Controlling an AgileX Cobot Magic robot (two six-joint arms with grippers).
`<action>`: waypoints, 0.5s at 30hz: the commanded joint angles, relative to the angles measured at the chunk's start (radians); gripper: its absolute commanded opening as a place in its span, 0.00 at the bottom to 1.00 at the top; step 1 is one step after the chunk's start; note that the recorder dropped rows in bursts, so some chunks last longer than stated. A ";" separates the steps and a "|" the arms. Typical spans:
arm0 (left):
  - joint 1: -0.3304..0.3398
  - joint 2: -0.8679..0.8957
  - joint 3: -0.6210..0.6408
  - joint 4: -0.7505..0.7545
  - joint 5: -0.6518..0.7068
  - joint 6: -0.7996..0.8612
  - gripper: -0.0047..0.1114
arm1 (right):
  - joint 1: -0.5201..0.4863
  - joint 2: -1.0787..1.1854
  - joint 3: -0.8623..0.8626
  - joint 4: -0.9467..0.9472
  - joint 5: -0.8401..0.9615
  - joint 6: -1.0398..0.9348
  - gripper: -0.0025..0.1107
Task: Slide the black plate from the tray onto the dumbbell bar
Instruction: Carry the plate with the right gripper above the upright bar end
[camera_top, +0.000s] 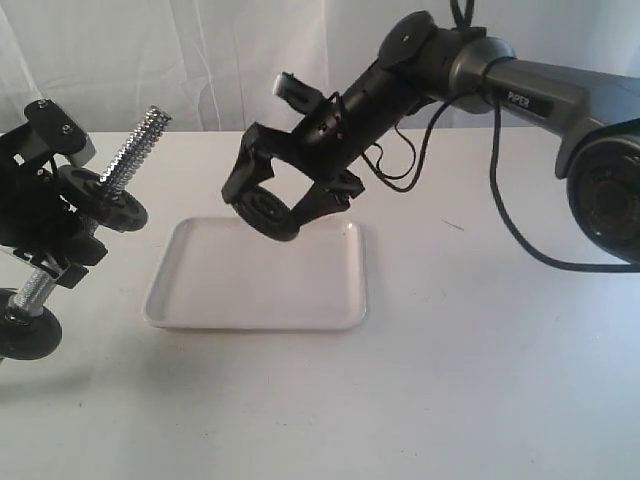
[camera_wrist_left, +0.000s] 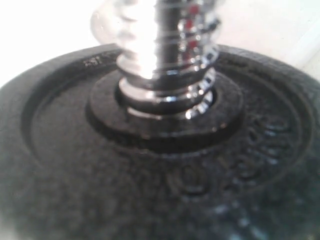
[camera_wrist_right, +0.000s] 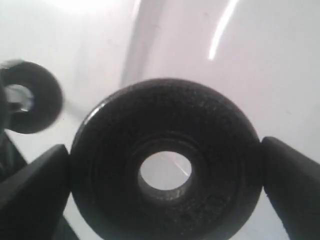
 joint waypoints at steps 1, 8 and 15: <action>0.001 -0.058 -0.032 -0.075 -0.051 -0.003 0.04 | -0.052 -0.026 -0.012 0.251 0.001 -0.047 0.02; 0.001 -0.058 -0.032 -0.071 -0.043 -0.003 0.04 | -0.083 -0.034 -0.012 0.443 0.001 -0.093 0.02; 0.001 -0.058 -0.032 -0.071 -0.028 -0.002 0.04 | -0.083 -0.100 -0.012 0.473 0.001 -0.095 0.02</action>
